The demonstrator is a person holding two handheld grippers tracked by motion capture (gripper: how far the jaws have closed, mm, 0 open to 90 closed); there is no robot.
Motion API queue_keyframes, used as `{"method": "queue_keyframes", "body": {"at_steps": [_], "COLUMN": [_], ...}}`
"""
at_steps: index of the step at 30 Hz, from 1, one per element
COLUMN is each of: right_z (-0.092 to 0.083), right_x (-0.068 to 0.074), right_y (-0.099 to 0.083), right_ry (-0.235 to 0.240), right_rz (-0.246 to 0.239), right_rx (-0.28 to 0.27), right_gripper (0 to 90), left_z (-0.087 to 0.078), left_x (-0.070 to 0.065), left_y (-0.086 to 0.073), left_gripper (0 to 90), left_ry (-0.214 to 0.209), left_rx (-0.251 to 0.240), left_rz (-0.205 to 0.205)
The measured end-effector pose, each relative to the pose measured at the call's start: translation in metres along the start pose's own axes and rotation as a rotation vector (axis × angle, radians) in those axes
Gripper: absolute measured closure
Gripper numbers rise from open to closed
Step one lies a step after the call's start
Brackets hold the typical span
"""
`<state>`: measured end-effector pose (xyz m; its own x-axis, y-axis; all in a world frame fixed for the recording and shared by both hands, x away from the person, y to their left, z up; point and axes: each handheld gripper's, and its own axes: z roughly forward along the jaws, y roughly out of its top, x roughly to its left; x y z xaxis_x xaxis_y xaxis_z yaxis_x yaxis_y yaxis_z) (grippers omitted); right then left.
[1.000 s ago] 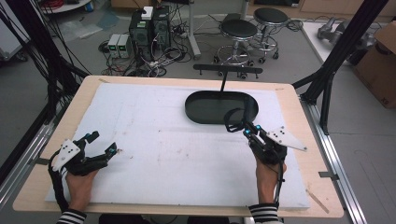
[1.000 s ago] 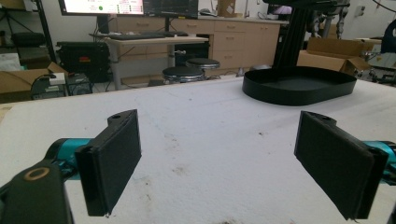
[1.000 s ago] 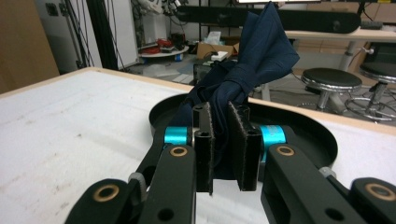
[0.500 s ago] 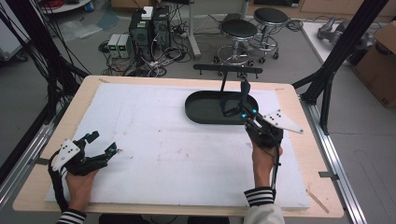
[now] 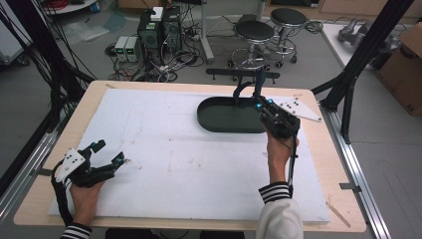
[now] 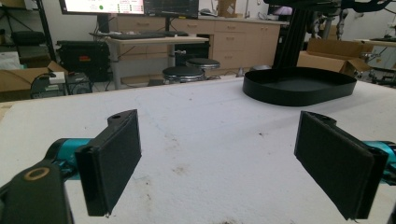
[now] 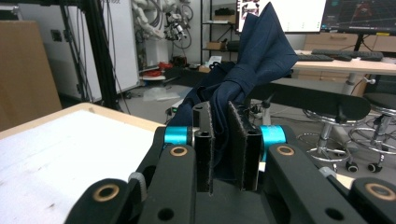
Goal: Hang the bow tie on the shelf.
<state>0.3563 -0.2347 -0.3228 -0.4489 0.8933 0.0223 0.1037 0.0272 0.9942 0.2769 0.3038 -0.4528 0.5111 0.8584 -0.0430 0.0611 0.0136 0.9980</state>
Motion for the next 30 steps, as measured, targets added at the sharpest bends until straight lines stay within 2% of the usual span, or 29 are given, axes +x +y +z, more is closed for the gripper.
{"method": "queue_keyframes", "body": {"at_steps": [15, 20, 24, 30], "right_z": [0.03, 0.038, 0.044, 0.054], "right_x": [-0.021, -0.026, -0.031, -0.036], "right_y": [0.01, 0.005, -0.001, -0.008], "right_ry": [-0.035, -0.046, -0.06, -0.089], "right_rz": [0.017, 0.024, 0.05, 0.048], "right_rx": [0.034, 0.055, 0.066, 0.092], "right_gripper": [80.9, 80.8, 80.8, 80.8], "left_z": [0.0, 0.0, 0.0, 0.0], "left_x": [0.0, 0.0, 0.0, 0.0], "left_y": [0.0, 0.0, 0.0, 0.0], "left_gripper": [15.0, 15.0, 15.1, 15.1], "left_ry": [0.001, 0.001, 0.003, 0.003], "left_rx": [0.001, 0.002, 0.0, 0.0], "left_rz": [-0.003, -0.002, -0.004, -0.004]}}
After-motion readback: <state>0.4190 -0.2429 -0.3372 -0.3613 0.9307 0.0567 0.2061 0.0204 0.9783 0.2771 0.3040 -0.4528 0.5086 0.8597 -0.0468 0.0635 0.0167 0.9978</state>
